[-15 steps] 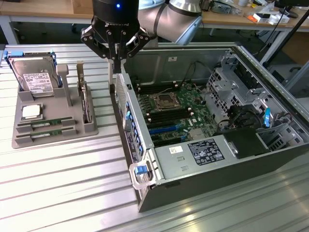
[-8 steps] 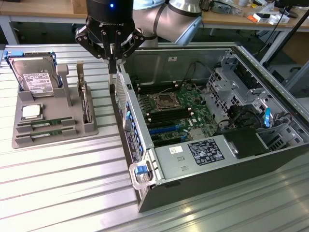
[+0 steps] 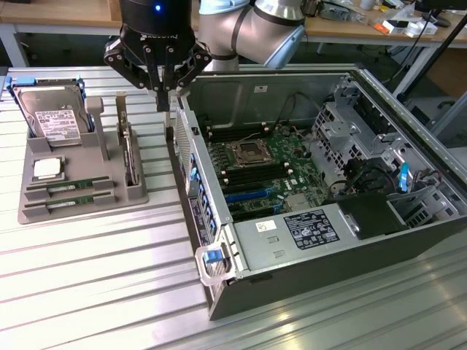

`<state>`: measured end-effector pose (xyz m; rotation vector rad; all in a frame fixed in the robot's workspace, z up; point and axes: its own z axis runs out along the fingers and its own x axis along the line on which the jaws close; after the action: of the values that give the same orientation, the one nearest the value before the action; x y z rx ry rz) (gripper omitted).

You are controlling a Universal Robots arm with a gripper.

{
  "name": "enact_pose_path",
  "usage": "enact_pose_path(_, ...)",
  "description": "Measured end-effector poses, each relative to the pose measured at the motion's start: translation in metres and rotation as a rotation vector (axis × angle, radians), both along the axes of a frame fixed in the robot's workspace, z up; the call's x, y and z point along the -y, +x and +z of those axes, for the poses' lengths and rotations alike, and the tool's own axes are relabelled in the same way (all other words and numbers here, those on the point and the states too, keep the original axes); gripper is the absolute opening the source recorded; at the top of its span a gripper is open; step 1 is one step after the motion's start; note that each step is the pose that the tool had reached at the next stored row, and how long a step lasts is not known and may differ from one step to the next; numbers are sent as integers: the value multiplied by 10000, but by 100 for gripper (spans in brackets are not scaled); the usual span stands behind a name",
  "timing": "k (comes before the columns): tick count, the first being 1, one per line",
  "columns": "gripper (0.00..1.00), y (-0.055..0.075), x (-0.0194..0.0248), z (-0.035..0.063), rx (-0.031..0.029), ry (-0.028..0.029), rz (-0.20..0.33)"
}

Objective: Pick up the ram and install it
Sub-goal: 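Reach for the ram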

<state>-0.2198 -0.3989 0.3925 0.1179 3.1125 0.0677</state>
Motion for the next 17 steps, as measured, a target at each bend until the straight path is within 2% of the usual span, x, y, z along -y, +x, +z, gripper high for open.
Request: enact_pose_path(17, 11, -152, 0, -1, 0, 0, -1)
